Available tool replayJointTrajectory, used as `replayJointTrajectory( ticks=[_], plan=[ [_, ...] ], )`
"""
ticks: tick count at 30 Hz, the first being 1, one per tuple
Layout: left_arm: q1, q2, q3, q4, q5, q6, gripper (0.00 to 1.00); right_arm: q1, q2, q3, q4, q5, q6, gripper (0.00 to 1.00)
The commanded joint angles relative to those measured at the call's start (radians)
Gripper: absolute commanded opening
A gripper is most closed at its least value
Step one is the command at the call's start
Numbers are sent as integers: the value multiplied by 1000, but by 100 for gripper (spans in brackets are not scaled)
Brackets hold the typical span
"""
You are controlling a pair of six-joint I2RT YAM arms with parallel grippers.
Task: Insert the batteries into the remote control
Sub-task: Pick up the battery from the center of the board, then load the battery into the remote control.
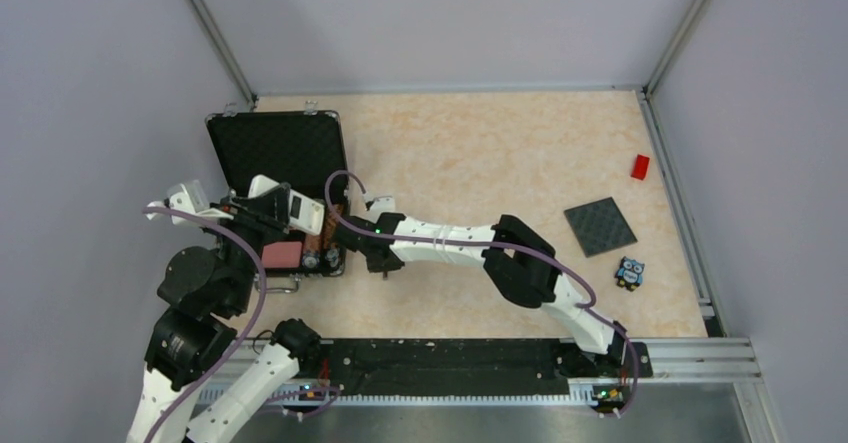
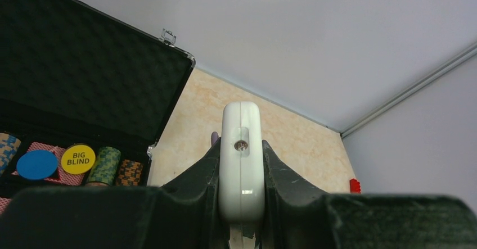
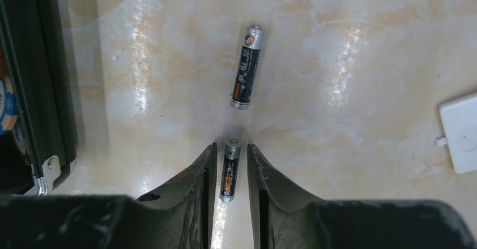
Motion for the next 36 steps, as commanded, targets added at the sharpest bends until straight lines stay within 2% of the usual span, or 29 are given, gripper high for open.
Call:
replayJointTrajectory(
  ticks=[1, 4, 8, 9, 14, 20, 24, 30, 32, 36],
  plan=[
    [5, -13, 33, 28, -9, 17, 0, 21, 47, -3, -160, 39, 47, 25],
    [4, -11, 24, 38, -1, 16, 0, 22, 28, -27, -179, 54, 44, 19],
    [4, -9, 8, 57, 8, 5, 0, 22, 8, -49, -177, 63, 23, 1],
    [4, -7, 5, 63, 11, 1, 0, 21, 1, -52, -175, 65, 17, 0],
    [4, 11, -6, 92, 41, -13, 0, -3, -113, -156, -116, 88, 12, 0],
    [4, 10, -51, 208, 169, 11, 0, -88, -448, -479, 74, 88, 14, 0],
    [4, 14, -96, 320, 281, 9, 0, -159, -661, -607, 154, 78, 2, 0],
    [4, 91, -138, 466, 413, -111, 0, -224, -912, -659, 232, 77, -34, 0],
    [4, 124, -162, 522, 445, -196, 0, -232, -968, -653, 254, 86, -46, 0],
    [4, 193, -238, 725, 511, -339, 0, -234, -1067, -635, 305, 98, -64, 0]
  ],
)
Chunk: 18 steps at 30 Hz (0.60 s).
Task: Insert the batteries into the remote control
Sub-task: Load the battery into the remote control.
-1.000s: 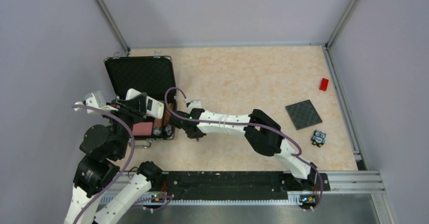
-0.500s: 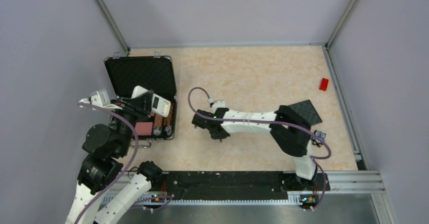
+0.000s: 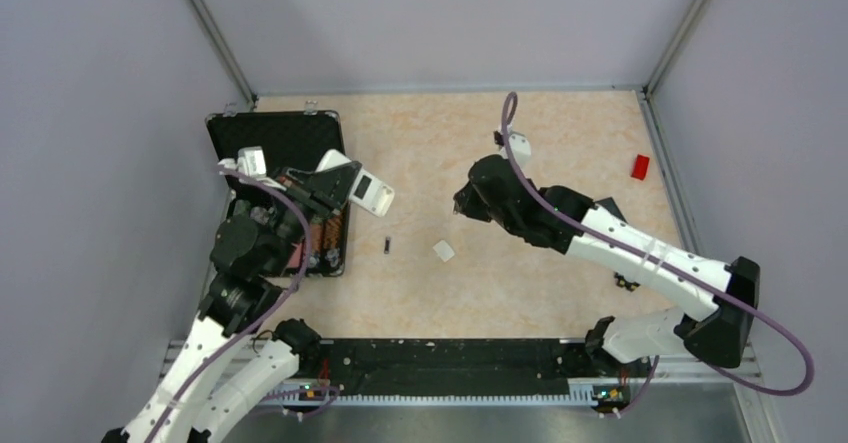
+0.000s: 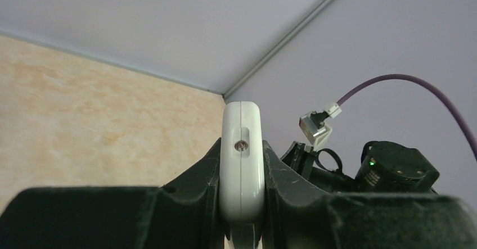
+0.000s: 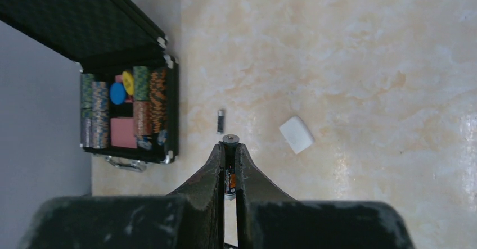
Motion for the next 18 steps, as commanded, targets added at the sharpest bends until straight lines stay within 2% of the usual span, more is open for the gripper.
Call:
replayJointTrajectory(
  ticks=[1, 11, 18],
  plan=[
    [4, 73, -75, 308, 119, -205, 0, -5, -96, 19, 102, 30, -38, 0],
    [4, 240, -197, 696, 144, -503, 0, -4, -171, 91, 222, 41, -84, 0],
    [5, 303, -217, 771, 131, -573, 0, -5, -204, 89, 302, 7, -98, 0]
  ],
)
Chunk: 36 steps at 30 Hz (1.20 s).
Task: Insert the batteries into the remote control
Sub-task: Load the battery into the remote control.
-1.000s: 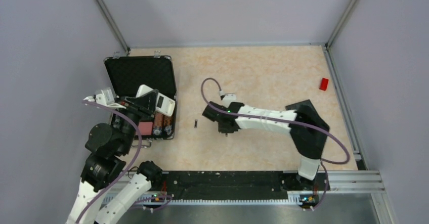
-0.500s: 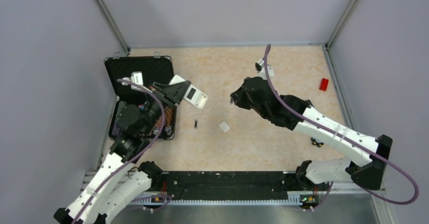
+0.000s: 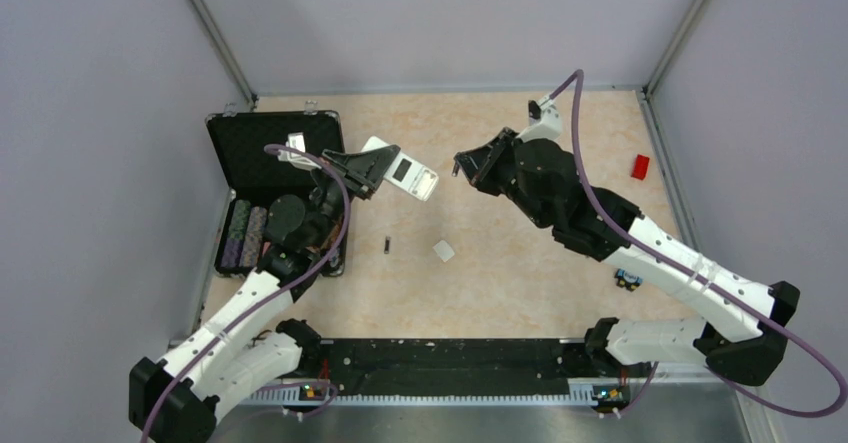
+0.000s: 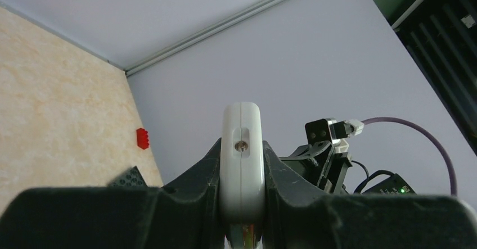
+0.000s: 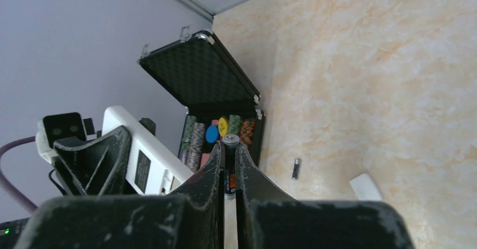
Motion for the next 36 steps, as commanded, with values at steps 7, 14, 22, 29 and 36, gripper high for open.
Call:
replayJointTrajectory(
  ticks=[7, 14, 22, 29, 36],
  plan=[
    [3, 27, -4, 171, -49, -155, 0, -4, -72, 14, 197, -28, -23, 0],
    [-2, 62, -5, 169, -92, -268, 0, 60, -25, 47, 265, 8, -107, 0],
    [-7, 89, -21, 182, -127, -408, 0, 99, 31, 40, 326, 50, -227, 1],
    [-33, 110, -43, 216, -180, -447, 0, 132, 80, 34, 397, 88, -288, 1],
    [-58, 104, -67, 252, -252, -446, 0, 147, 105, 30, 375, 163, -294, 1]
  ],
)
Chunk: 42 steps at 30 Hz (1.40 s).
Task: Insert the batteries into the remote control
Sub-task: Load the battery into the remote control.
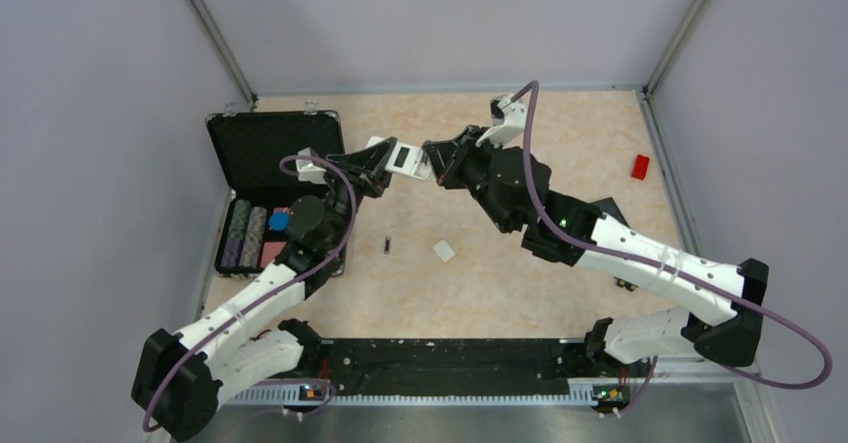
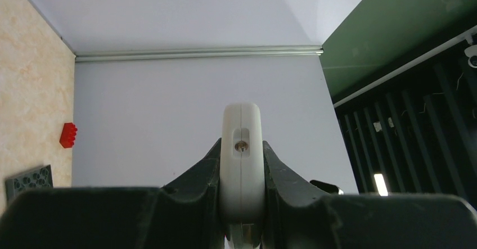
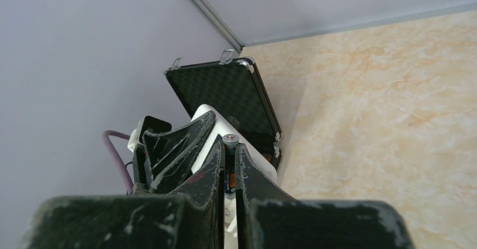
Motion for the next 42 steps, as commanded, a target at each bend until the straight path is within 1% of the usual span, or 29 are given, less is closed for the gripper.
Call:
replayJointTrajectory(
  ticks=[1, 6, 19, 26, 28, 33, 38, 42],
  plan=[
    [-13, -12, -6, 115, -61, -12, 0, 19, 13, 24, 37, 73, -30, 1],
    [-32, -2, -11, 124, -82, -24, 0, 25, 46, 29, 38, 84, -54, 1],
    [-47, 46, -29, 251, -133, -26, 0, 29, 64, 14, 1, 108, -25, 3],
    [-49, 51, -35, 279, -134, -9, 0, 29, 91, 39, -39, 110, -5, 9],
    [-50, 48, -41, 282, -139, -12, 0, 31, 93, 44, -56, 129, 12, 12],
    [-50, 43, -46, 279, -144, -14, 0, 30, 93, 55, -94, 169, 41, 16],
    [-50, 41, -54, 272, -148, -21, 0, 31, 97, 65, -105, 172, 44, 23],
    [-50, 40, -63, 270, -149, -26, 0, 30, 96, 67, -116, 177, 51, 25]
  ],
)
